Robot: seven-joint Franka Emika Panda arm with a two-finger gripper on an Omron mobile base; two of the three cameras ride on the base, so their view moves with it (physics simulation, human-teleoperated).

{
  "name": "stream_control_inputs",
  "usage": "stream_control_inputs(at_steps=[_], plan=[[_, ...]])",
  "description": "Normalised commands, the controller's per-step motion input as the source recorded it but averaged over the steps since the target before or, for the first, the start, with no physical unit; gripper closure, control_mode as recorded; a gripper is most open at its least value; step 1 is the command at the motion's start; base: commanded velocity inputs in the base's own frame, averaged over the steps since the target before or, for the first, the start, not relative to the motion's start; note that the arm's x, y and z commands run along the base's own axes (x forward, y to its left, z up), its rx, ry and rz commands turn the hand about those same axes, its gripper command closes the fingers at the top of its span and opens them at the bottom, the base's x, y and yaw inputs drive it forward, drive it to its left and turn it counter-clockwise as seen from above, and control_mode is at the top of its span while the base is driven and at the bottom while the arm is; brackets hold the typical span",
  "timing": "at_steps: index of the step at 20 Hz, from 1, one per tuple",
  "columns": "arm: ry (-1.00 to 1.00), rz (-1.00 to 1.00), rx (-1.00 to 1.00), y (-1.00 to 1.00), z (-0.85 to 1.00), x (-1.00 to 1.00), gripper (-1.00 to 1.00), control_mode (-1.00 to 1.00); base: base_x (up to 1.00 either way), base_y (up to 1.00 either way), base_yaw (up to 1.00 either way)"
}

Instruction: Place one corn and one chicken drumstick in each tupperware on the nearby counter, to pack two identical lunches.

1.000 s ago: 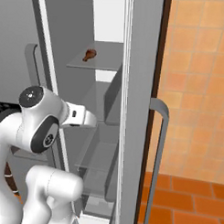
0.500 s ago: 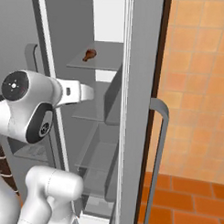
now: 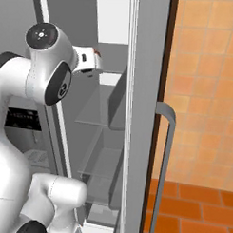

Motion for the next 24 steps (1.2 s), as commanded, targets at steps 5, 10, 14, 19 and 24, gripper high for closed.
stream_control_inputs(at_steps=[5, 10, 14, 19, 24], plan=[[0.05, 0.07, 0.0, 0.08, -0.01, 0.22, -1.0, -1.0, 0.0, 0.0, 0.0], [0.02, 0.0, 0.0, 0.13, -0.05, 0.55, -1.0, -1.0, 0.0, 0.0, 0.0], [0.0, 0.0, 0.02, 0.12, -0.1, 0.74, -1.0, -1.0, 0.0, 0.0, 0.0], [0.05, 0.0, 0.07, 0.0, 0.0, 0.92, -1.0, -1.0, 0.0, 0.0, 0.0], [0.06, 0.0, 0.1, 0.0, -0.02, 0.79, -1.0, -1.0, 0.0, 0.0, 0.0]])
